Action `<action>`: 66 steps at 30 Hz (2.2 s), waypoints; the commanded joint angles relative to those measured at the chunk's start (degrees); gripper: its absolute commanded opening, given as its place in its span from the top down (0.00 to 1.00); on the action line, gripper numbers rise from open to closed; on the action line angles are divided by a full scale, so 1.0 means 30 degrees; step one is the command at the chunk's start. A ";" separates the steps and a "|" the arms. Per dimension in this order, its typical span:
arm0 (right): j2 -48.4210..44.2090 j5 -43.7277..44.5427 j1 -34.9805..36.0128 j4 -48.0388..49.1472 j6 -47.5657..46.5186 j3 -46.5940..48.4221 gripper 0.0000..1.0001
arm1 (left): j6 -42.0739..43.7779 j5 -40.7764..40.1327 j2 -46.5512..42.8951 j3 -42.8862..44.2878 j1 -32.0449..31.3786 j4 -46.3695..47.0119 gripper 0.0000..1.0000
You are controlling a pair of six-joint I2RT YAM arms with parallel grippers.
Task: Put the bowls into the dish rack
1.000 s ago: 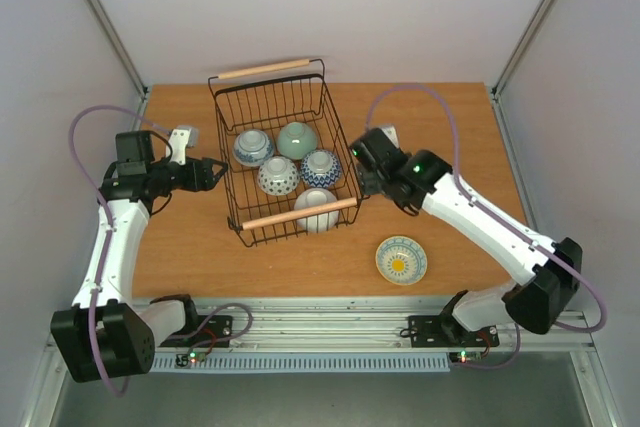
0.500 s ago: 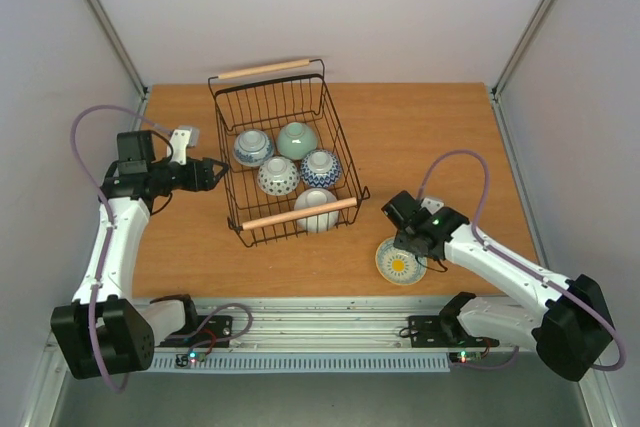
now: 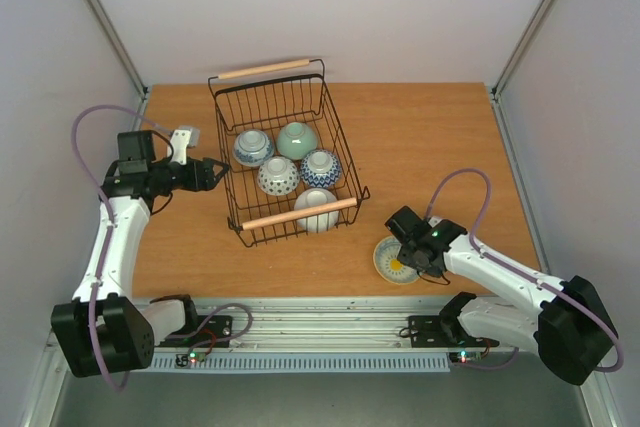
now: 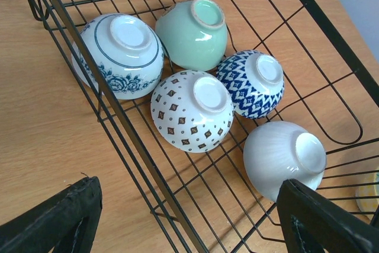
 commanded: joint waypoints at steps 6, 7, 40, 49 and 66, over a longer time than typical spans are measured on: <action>-0.0560 0.0054 0.0212 0.0264 0.0793 -0.0323 0.99 | -0.0151 0.0302 0.0331 0.0387 0.0071 0.0749 0.18; -0.0566 0.0204 0.0250 0.0125 0.0798 -0.0212 0.99 | -0.0141 0.0312 0.0335 0.0387 0.0071 0.0758 0.18; 0.7673 0.5995 0.3718 0.4809 -1.3136 1.6814 0.99 | 0.0162 0.2284 -0.0224 0.0357 0.0071 0.0642 0.18; 1.1294 0.4856 0.5718 0.5066 -1.4298 2.0382 0.99 | 0.0670 0.4620 -0.0328 0.0357 0.0070 0.0319 0.21; 1.4339 0.3397 0.8011 0.5685 -1.5923 2.3948 0.99 | 0.1034 0.5237 -0.0386 0.0357 0.0062 0.0125 0.23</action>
